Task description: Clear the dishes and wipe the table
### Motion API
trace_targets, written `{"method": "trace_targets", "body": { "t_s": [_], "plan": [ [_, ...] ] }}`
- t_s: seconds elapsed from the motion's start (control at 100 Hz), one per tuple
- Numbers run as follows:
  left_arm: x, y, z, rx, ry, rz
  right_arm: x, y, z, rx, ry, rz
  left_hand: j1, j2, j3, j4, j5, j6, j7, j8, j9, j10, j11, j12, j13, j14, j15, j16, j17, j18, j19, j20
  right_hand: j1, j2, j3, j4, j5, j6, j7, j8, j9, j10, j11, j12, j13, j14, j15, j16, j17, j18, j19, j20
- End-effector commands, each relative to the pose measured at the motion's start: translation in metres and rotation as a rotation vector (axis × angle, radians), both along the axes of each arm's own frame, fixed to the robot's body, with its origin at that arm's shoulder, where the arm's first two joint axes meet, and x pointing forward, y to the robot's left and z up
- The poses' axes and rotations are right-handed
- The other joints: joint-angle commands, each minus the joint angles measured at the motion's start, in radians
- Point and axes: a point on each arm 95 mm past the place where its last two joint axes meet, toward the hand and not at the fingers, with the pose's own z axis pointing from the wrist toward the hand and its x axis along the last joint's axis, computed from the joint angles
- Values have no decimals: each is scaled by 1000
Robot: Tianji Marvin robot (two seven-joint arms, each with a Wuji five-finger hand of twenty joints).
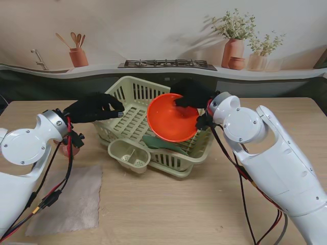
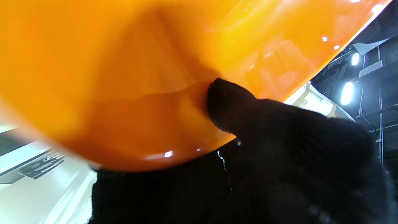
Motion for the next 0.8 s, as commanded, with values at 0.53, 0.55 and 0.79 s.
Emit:
{"method": "trace_targets", "body": {
  "t_s": [0.53,0.55,0.79],
  "plan": [
    [16,-56,8,18,150,-103,6,33,-3,-32,17,54,-74,58,-168,28,48,41,-108,-29,-41,43,-9,-3,-18,52,-5,-13,-4,29,19,20,78,56,74,32,138,-136,149,55,14,49,18,-9,46,6,93,23,49,-87,44,15],
    [16,-58,8,20,153,-106,7,33,-4,-35,18,55,-60,67,-200,34,50,42,-122,-23,-44,46,-11,-4,-21,52,-6,-16,-4,31,17,18,78,56,74,32,138,-136,148,55,14,51,17,-9,46,6,93,23,49,-87,44,14],
    [17,-64,5,35,172,-118,9,39,-6,-36,19,48,-25,59,-208,40,72,39,-177,-29,-47,43,-9,-3,-11,56,0,-16,31,41,30,24,77,56,75,32,139,-137,149,53,14,52,18,-10,48,4,90,21,49,-87,44,13]
  ]
}}
